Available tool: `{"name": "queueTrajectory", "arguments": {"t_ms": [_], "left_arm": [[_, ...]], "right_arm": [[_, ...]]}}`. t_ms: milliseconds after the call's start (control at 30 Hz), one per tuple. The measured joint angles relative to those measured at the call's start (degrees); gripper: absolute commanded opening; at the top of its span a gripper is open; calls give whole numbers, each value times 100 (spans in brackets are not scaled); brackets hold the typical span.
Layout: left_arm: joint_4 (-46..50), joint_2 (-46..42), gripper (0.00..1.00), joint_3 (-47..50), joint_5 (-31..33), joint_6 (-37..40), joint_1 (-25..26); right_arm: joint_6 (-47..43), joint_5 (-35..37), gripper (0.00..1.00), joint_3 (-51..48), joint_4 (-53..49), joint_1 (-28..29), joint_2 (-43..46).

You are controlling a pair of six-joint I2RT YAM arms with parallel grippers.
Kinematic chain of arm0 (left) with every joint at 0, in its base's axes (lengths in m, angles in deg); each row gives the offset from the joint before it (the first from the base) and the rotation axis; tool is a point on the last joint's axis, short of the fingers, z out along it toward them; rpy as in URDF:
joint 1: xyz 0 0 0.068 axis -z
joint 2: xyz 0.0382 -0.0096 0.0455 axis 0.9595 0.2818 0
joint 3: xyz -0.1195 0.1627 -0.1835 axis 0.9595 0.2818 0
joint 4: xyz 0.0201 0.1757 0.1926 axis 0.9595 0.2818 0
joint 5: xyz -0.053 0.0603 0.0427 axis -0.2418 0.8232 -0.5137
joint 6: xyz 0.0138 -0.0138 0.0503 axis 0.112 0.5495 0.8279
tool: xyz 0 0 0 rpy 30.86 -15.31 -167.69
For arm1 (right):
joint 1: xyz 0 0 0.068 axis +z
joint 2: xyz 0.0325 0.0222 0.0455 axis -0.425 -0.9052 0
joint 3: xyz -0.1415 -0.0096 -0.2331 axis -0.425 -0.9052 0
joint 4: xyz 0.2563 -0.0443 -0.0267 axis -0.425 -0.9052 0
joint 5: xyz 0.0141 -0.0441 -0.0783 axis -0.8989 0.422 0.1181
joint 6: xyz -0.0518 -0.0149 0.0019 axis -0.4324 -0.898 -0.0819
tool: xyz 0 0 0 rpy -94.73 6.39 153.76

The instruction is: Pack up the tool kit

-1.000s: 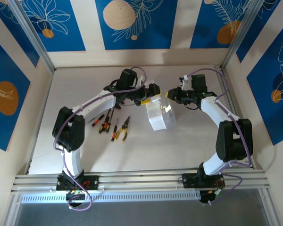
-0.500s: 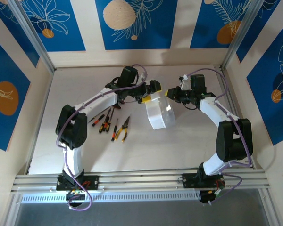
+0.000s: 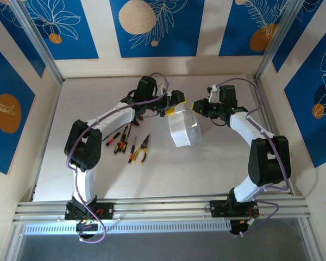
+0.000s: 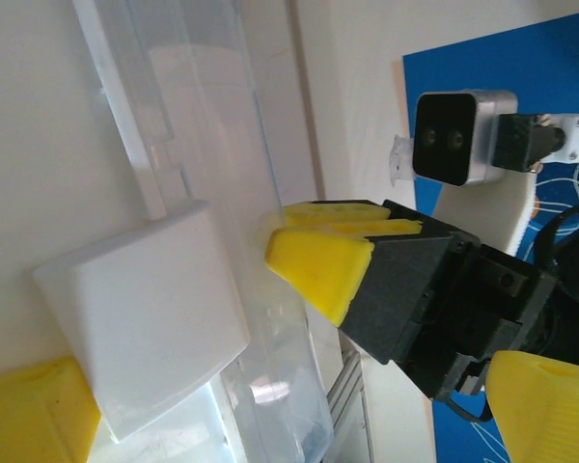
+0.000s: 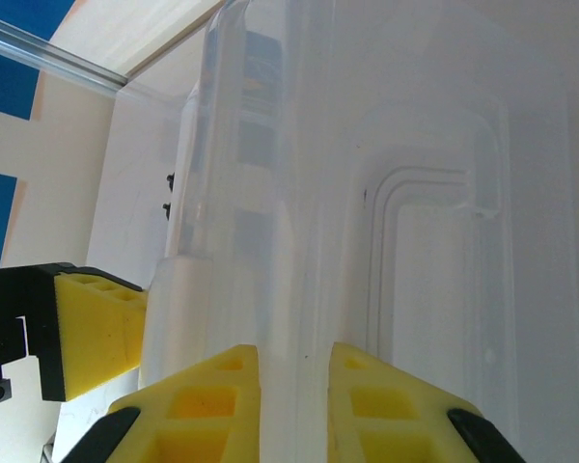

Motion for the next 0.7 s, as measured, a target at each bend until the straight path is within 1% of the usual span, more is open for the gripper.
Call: {"name": "queueTrajectory", "arguments": {"t_ms": [167, 433, 567, 700], "left_arm": [[-778, 9, 100, 245, -122, -57, 20], [-1421, -39, 100, 597, -205, -94, -2], [-2037, -160, 100, 1036, -245, -96, -48], [-2614, -286, 100, 1488, -343, -96, -175]], "right_arm": [[57, 2, 4, 35, 61, 42, -44], [57, 52, 4, 57, 17, 33, -55], [28, 46, 4, 192, -197, 52, -57], [-31, 85, 4, 514, -649, 201, -96]]}}
